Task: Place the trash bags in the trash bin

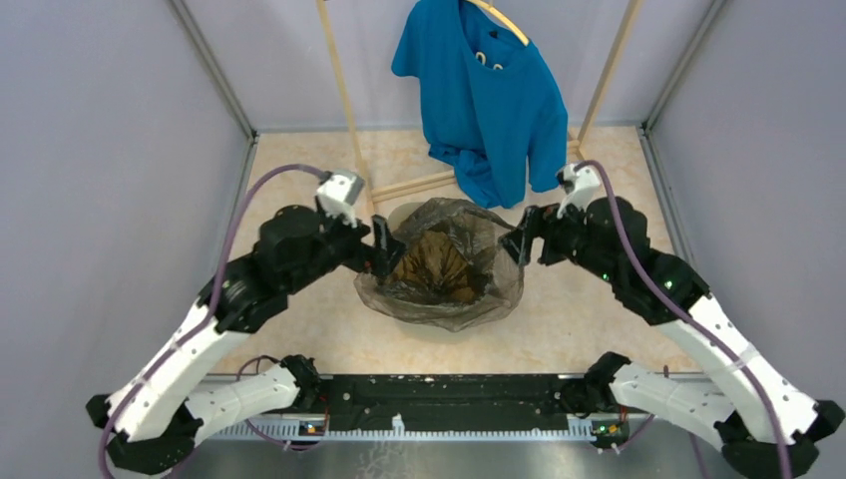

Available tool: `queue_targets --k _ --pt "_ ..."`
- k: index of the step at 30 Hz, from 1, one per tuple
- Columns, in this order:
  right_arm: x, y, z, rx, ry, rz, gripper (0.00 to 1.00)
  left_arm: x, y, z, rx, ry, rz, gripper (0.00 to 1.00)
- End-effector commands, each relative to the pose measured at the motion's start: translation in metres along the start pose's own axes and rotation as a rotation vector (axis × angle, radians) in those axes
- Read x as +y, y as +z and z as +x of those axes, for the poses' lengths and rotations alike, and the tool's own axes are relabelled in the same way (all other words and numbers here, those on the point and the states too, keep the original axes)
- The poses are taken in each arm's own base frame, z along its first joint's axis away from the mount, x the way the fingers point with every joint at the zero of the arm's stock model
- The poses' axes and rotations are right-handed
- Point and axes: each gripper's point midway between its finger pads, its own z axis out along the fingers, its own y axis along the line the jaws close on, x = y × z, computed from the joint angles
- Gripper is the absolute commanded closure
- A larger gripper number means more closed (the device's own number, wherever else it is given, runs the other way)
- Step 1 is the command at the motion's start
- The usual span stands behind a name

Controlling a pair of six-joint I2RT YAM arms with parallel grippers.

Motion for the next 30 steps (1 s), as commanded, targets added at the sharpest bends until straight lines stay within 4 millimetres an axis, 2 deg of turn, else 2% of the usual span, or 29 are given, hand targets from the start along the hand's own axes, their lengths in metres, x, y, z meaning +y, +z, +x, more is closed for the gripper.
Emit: queue_targets --k 1,4,7,10,12,18,23,28,30 --pt "0.004 0.010 -0.024 -0.048 0.069 -0.213 0.18 -0.021 0.026 -0.013 0.007 0.129 0.095 0.02" --pt "0.009 0.013 -0.023 -0.054 0.104 -0.298 0.18 -0.020 0.041 -0.008 0.034 0.148 0.087 0.02" --pt "0.009 0.017 -0.022 -0.056 0.117 -0.306 0.21 -0.012 0.049 -0.009 0.039 0.149 0.034 0.01" --pt "0.001 0.024 -0.018 -0.059 0.121 -0.269 0.28 0.002 0.054 -0.012 0.043 0.125 -0.057 0.02" --pt "-0.001 0.028 -0.017 -0.061 0.124 -0.264 0.35 0.009 0.057 -0.013 0.058 0.110 -0.105 0.06" --pt "-0.014 0.038 -0.026 -0.097 0.140 -0.183 0.65 0.020 0.065 -0.016 0.074 0.079 -0.124 0.32" --pt "-0.017 0.044 -0.034 -0.103 0.133 -0.166 0.80 0.030 0.075 -0.017 0.089 0.065 -0.131 0.60" --pt "-0.022 0.057 -0.036 -0.095 0.130 -0.147 1.00 0.051 0.081 -0.023 0.078 0.043 -0.155 0.76" --pt "-0.025 0.064 -0.037 -0.096 0.127 -0.132 1.00 0.061 0.083 -0.027 0.073 0.037 -0.169 0.80"
